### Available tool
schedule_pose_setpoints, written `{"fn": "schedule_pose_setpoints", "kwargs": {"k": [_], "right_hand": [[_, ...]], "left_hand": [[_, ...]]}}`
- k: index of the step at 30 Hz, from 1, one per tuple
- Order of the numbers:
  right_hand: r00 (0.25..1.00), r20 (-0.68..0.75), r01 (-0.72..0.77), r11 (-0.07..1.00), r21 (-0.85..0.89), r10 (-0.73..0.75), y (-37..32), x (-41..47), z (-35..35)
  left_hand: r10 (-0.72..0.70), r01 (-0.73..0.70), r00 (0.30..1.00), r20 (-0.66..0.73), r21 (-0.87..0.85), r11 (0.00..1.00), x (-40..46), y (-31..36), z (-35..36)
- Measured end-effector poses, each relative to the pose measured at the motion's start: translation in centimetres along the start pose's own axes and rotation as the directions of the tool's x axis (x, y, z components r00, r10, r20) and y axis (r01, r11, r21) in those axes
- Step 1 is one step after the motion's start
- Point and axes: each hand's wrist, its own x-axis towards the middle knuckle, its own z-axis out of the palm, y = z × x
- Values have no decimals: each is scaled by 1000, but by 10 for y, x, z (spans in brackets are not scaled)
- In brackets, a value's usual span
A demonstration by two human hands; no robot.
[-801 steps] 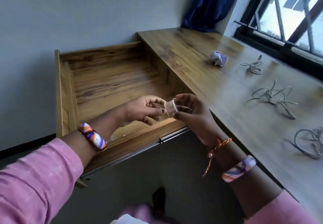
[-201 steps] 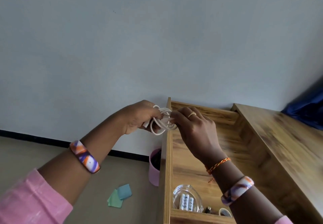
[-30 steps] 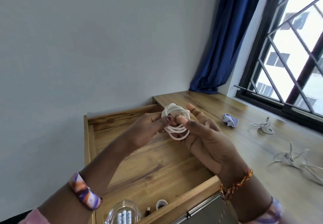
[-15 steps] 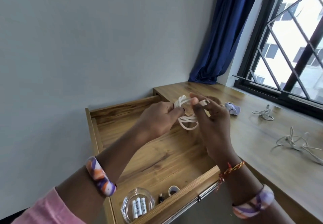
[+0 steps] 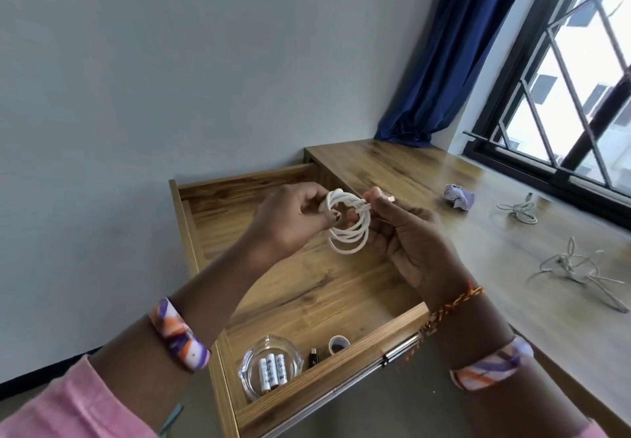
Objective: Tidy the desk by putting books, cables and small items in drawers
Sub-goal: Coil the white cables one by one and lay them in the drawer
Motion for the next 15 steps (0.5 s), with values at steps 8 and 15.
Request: {"fn": "schedule_pose_setpoints", "kwargs": {"k": [8,15], "right_hand": [[964,-98,-267,898,-350,248,30,-21,-68],[927,-307,-345,806,-481,214,34,-34,-145]], "left_hand": [[-399,505,852,339,-330,798,3,-33,69],[-547,659,747,377,-312,685,27,-65,131]]}}
